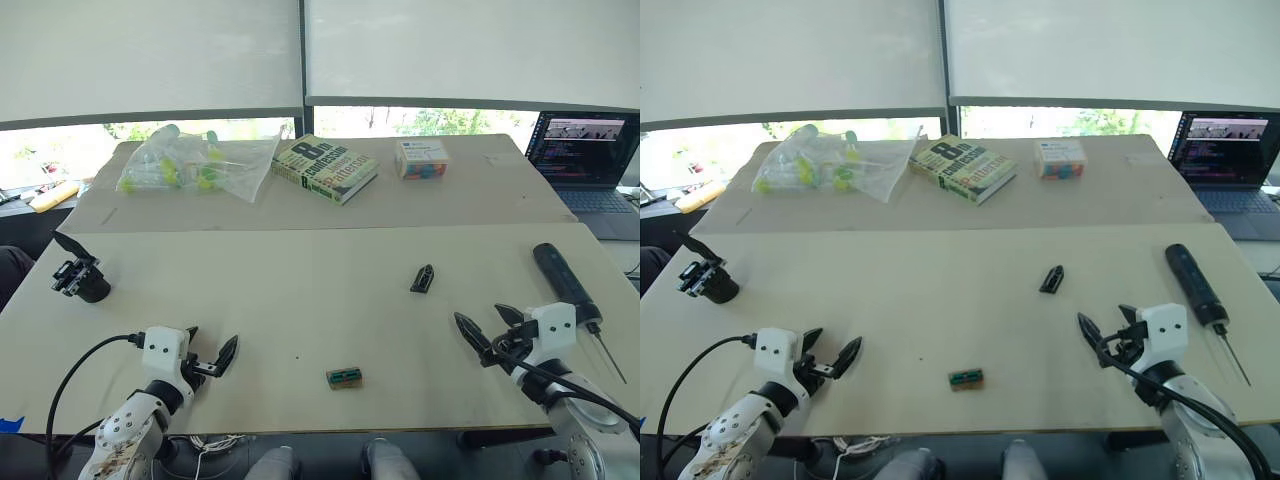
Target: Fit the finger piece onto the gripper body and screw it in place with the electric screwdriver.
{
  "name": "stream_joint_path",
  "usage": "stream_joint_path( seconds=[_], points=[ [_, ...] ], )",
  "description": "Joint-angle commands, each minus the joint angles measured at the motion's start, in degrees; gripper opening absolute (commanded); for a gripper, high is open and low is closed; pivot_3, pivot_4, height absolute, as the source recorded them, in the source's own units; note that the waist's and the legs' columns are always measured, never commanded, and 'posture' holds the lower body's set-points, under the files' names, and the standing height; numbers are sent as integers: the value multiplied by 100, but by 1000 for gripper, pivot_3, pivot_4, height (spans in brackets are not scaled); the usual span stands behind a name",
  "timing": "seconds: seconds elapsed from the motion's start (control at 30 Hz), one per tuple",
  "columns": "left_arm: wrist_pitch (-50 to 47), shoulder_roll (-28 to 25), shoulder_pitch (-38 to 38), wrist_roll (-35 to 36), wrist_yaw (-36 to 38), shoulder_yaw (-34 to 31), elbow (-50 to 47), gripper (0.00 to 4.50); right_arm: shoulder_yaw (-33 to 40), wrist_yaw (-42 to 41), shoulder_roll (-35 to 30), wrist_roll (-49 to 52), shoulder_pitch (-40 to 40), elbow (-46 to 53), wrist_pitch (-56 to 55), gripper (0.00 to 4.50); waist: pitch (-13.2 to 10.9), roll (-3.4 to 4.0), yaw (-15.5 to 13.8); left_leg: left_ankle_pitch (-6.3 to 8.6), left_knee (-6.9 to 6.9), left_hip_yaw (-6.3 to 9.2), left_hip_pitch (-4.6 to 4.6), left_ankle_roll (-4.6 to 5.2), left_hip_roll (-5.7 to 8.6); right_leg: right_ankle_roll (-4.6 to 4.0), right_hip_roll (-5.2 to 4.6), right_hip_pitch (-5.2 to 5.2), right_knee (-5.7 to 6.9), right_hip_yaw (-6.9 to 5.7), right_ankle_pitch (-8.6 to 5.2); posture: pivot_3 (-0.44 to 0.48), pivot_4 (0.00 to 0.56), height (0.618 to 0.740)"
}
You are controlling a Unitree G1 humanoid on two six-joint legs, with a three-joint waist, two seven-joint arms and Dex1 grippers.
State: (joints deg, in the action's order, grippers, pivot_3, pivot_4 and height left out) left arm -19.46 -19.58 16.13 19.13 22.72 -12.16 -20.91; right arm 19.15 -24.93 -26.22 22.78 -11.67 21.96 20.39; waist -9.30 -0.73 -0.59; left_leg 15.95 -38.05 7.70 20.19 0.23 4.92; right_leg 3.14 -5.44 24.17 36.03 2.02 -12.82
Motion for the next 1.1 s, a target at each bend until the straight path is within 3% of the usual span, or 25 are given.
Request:
stream_joint_path(
  seconds=[0.03, 0.17, 0.33, 0.47, 0.6, 0.8, 1.1],
  points=[
    [89, 21, 7, -38, -85, -54, -127, 4500, 85, 2, -100, -22, 110, 246, -74, 4280, 0, 0, 1, 0, 0, 0, 0, 0, 0, 0, 0, 0, 0, 0, 0, 0, 150, 740],
    [58, 217, -18, 106, -367, -355, -58, 4500, -163, -180, -291, -25, 484, 315, -11, 4280, -1, -2, 32, 0, 0, -3, -1, 0, 0, 4, 1, 0, -1, 4, 2, 0, 150, 740],
    [105, 282, -28, 350, -624, -1090, 239, 4500, -682, -1046, -780, 531, 1305, 426, 463, 4280, -4, -7, 60, 0, 0, -4, -1, 0, -20, -3, 18, 3, -4, 1, 5, 0, 150, 740],
    [467, -130, -27, 374, -393, -1802, 943, 4500, -1174, -1848, -1145, 940, 1928, 517, 815, 4280, -13, -23, 65, 1, 0, -7, 2, 0, -32, -28, 27, 2, -13, -5, 21, 0, 150, 740],
    [684, -816, -461, 466, 15, -2211, 2001, 4500, -1445, -2126, -1200, 1129, 2433, 426, 1049, 4280, -19, -37, 24, 1, 0, -7, 3, -1, -39, -37, 30, 2, -18, -15, 26, 0, 150, 740],
    [1091, -1693, -1621, 220, 424, -2183, 3710, 4500, -1760, -2401, -1187, 1155, 2783, 381, 1147, 4280, -16, -53, -16, -1, -2, -7, 4, -3, -36, -59, 29, 9, -20, -22, 44, 0, 150, 740],
    [1307, -2091, -2920, -84, 371, -1894, 5328, 4500, -1620, -2130, -1107, 1149, 2834, 344, 1190, 4280, -13, -61, 47, 11, -1, -6, 9, -8, -36, -66, 24, 32, -19, -22, 58, 0, 150, 740]
  ],
)
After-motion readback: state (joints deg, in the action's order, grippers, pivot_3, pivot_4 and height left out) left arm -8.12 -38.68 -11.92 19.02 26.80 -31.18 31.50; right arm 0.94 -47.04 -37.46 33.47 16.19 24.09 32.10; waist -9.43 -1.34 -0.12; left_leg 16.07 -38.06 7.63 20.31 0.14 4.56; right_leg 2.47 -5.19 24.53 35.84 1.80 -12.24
